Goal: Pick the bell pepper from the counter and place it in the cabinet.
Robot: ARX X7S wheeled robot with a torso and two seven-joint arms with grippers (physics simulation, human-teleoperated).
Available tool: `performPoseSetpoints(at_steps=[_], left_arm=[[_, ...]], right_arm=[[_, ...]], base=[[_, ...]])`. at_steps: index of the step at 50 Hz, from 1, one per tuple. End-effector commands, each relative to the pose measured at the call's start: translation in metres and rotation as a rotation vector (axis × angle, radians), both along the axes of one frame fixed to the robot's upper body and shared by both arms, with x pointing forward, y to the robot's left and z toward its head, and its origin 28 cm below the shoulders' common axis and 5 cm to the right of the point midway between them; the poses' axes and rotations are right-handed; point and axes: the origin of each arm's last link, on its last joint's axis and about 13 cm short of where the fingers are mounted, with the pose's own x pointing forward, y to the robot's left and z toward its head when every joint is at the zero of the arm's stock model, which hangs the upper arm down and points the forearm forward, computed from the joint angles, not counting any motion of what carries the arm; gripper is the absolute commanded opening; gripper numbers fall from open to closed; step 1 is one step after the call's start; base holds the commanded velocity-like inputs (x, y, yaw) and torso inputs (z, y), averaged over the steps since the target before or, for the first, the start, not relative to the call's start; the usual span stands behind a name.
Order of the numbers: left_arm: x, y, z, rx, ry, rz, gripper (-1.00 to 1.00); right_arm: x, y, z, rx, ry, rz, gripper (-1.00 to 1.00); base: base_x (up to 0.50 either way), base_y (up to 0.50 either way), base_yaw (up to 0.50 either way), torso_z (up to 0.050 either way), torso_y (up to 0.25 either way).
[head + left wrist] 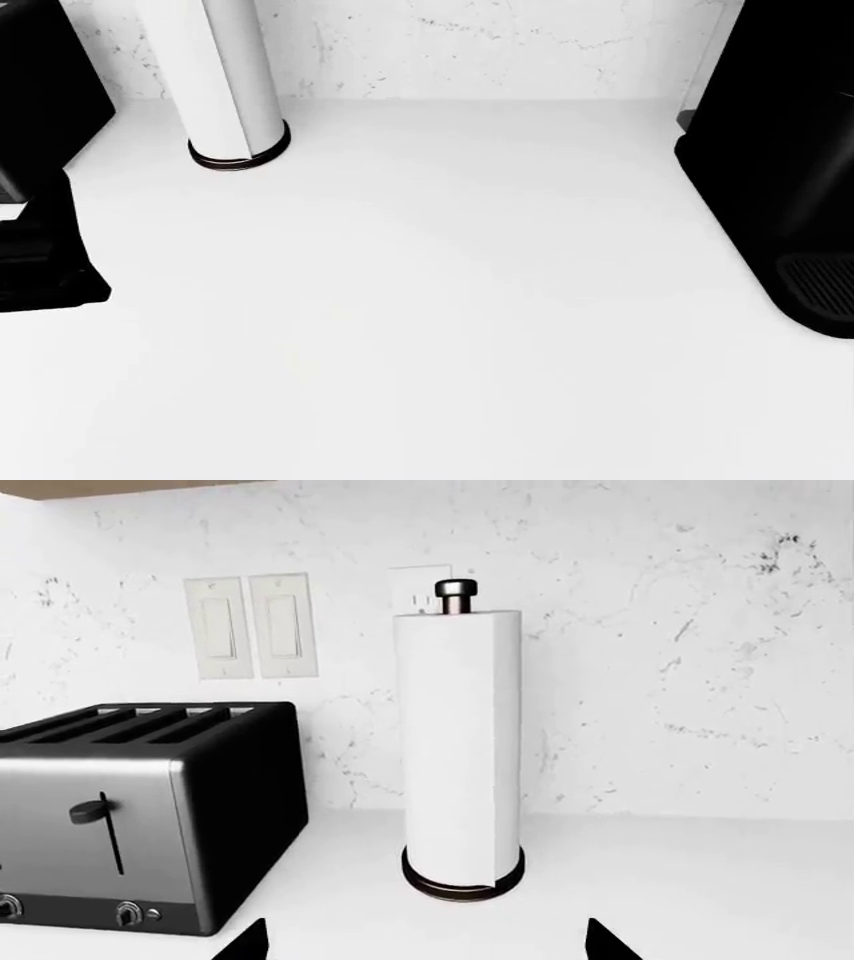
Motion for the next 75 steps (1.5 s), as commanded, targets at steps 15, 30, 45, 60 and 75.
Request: performPoseSetpoints(at_steps=[15, 30, 45, 60, 75], left_arm=[[0.000, 0.001, -0.001, -0.007, -0.002, 0.008, 1.00], [0.000, 0.001, 0.000, -0.005, -0.003, 0.008, 1.00], [0.003, 0.000, -0.001, 0.010, 0.006, 0.009, 1.00], [0.005, -0.001, -0.001, 0.007, 0.009, 0.010, 1.00], [0.008, -0.003, 0.000, 0.009, 0.014, 0.002, 1.00]], right_arm=[[-0.056, 0.014, 0.012, -0.072, -0.069, 0.092, 1.00], [-0.097, 0.011, -0.015, -0.093, -0.010, 0.119, 1.00], [-0.109, 0.007, -0.034, -0.110, 0.014, 0.128, 1.00], [-0.121, 0.000, -0.070, -0.082, 0.054, 0.144, 1.00], [-0.133, -0.001, -0.092, -0.062, 0.023, 0.166, 1.00]], base=[[0.00, 0.00, 0.00, 0.000, 0.000], [0.00, 0.00, 0.00, 0.000, -0.005], [0.00, 0.00, 0.00, -0.004, 0.198], [0.00, 0.00, 0.00, 0.000, 0.000], [0.00, 0.00, 0.00, 0.000, 0.000]])
